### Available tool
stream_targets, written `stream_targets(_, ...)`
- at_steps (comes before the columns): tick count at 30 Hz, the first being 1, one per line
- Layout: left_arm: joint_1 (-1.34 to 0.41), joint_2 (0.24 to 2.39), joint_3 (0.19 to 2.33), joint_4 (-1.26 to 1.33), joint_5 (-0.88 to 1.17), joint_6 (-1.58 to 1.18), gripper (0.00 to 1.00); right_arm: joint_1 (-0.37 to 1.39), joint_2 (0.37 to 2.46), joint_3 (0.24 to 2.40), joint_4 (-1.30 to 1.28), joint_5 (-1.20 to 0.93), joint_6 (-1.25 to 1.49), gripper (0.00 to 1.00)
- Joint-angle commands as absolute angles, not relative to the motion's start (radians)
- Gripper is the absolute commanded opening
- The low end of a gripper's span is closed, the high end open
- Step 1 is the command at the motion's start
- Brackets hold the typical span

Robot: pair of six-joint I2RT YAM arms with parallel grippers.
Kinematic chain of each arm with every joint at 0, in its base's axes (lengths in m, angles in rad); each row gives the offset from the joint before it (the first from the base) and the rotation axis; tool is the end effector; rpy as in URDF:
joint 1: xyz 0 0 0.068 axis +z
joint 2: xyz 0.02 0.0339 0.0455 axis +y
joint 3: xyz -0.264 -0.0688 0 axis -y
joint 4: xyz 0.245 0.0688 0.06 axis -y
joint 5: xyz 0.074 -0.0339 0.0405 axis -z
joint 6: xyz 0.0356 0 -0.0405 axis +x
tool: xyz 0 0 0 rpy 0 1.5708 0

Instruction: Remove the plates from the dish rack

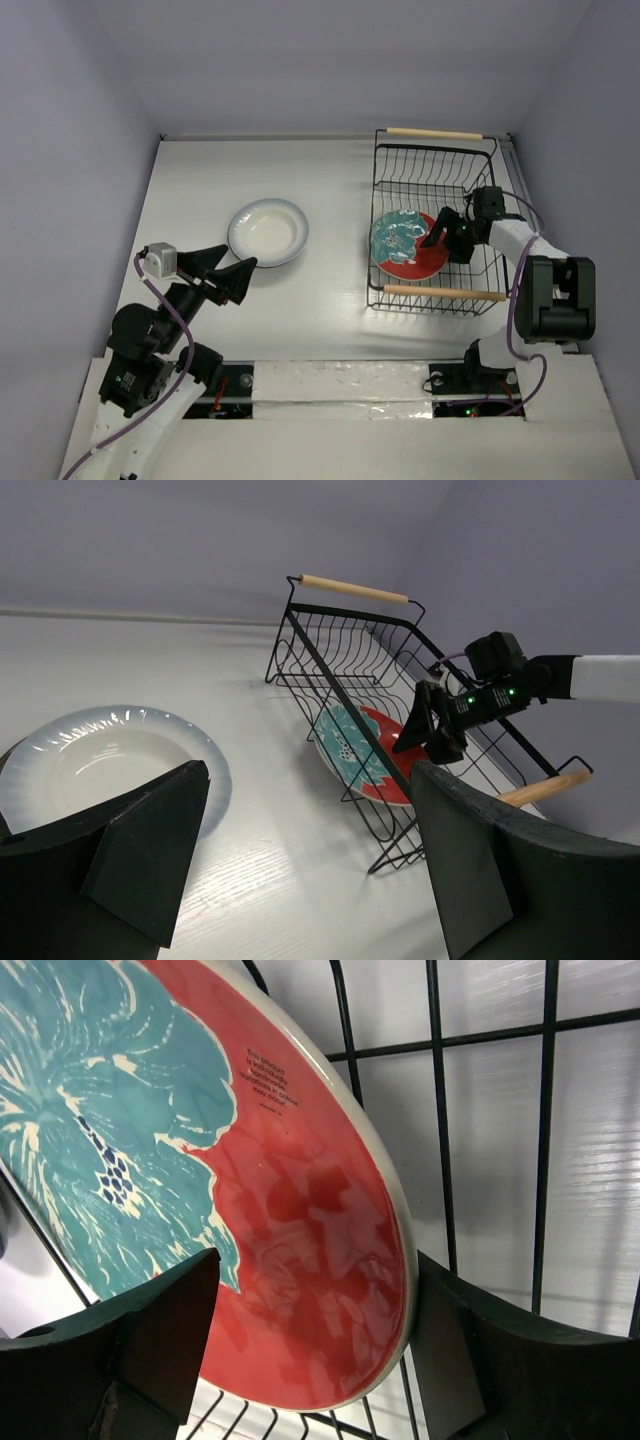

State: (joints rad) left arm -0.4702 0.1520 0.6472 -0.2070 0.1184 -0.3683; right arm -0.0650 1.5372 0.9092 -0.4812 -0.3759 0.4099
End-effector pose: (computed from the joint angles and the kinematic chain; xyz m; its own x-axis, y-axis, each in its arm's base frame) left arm 0.0435 -0.0268 0.3538 0.0381 -0.4204 -0.9066 0.6051 0.7316 -0.3139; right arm 0.2926 -0.0059 0.1861 -0.8604 0.4275 -0.2775 0.2618 0.8379 0.4790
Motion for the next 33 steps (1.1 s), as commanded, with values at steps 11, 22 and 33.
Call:
stream_targets(11, -0.476, 0.156, 0.649, -0.17, 0.117, -0.371, 0.79, -0.057, 1.491, 0.822, -0.359, -0.457, 0.458, 0.59)
stream_targets(22, -0.476, 0.158, 0.649, -0.169, 0.12, -0.373, 0.79, -0.057, 1.371, 0.827, -0.362, -0.307, 0.495, 0.16)
stream_targets(33, -0.476, 0.166, 0.647, -0.169, 0.121, -0.374, 0.79, -0.057, 1.299, 0.804, -0.313, -0.256, 0.489, 0.0)
